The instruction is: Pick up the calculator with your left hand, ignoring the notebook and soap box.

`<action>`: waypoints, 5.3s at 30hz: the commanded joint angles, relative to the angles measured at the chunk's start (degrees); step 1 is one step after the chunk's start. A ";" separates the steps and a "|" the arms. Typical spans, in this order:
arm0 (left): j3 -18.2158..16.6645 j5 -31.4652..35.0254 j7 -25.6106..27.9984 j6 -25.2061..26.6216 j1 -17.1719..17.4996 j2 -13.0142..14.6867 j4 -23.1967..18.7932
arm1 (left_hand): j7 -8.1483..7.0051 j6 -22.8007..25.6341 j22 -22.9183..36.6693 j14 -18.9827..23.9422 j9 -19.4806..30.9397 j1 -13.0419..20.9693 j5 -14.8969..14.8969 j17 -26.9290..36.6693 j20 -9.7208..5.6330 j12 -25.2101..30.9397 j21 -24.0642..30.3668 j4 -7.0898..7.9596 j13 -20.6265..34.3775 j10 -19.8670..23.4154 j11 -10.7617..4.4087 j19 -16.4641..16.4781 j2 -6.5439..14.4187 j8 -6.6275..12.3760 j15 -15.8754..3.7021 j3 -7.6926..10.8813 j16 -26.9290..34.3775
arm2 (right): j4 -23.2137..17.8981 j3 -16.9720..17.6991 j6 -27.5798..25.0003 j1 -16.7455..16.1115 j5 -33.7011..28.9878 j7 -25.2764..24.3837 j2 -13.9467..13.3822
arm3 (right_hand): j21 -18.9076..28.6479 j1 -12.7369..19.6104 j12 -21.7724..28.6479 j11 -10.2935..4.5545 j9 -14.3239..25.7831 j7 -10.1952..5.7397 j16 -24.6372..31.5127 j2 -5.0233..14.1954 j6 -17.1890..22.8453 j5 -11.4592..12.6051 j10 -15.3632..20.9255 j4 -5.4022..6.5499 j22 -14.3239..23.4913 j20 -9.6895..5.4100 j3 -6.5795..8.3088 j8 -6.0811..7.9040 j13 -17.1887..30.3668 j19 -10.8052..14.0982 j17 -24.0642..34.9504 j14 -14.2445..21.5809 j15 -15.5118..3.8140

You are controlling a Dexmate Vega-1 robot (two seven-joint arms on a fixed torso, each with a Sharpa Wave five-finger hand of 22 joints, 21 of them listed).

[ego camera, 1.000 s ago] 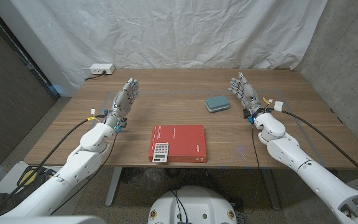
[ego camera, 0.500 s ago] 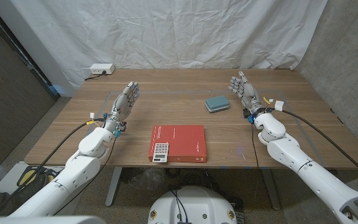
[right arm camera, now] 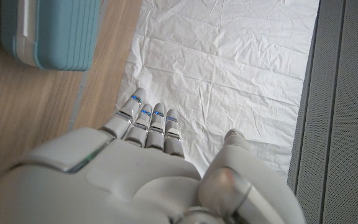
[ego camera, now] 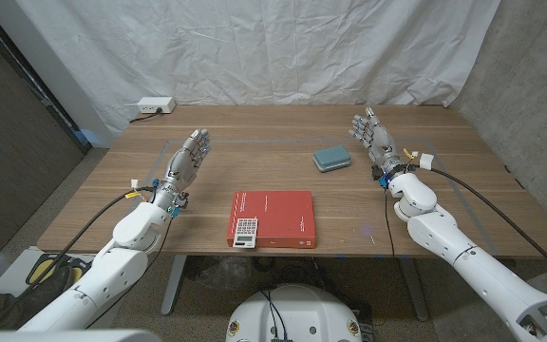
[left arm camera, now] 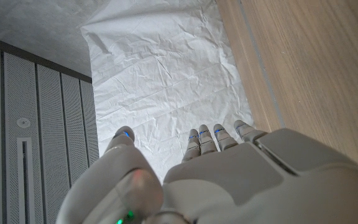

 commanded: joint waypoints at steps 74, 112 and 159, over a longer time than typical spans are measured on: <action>-3.76 8.79 1.30 -19.00 14.62 -0.62 -3.38 | -0.22 1.98 0.25 1.38 0.24 2.75 -0.65 0.24 -2.45 -0.15 0.04 -1.22 0.13 1.95 -0.54 1.15 0.41 -0.28 -0.42 -0.07 -0.24 | 1.68 -0.41 0.34 2.06 0.42 1.33 1.66 | -1.25 1.04 -0.37 0.17 0.23 -0.95 -0.23 0.47 0.38 -0.14 0.94 -0.60 0.29 -0.32 -0.06 -0.47 0.26 0.73 0.24 0.52 -0.15; -6.69 17.14 5.64 -25.16 23.76 -3.86 -6.96 | -0.17 2.96 0.25 2.28 0.26 3.40 -0.80 0.25 -2.44 -0.32 0.07 -1.42 0.14 2.61 -0.64 1.70 0.61 -0.33 -0.64 -0.32 -0.17 | 2.28 -0.62 0.42 2.87 0.80 2.99 1.70 | -1.73 1.07 -0.58 0.18 0.24 -0.92 -0.35 0.58 0.41 -0.21 1.16 -0.68 0.32 -0.30 -0.17 -0.58 0.27 0.93 0.27 0.59 -0.10; -9.16 23.13 6.13 -35.45 29.31 -11.34 -2.96 | -0.27 4.64 0.16 3.94 0.27 4.89 -0.70 0.19 -3.40 -0.22 0.38 -2.12 0.15 4.37 -0.67 3.71 0.68 -0.23 -0.98 -0.54 -0.09 | 0.63 -0.35 0.96 1.94 0.56 2.49 1.50 | -2.24 1.12 -0.75 0.04 0.25 -1.05 -0.35 0.71 0.70 -0.27 1.59 -0.79 0.35 -0.30 -0.30 -0.58 0.29 1.40 0.29 1.01 -0.36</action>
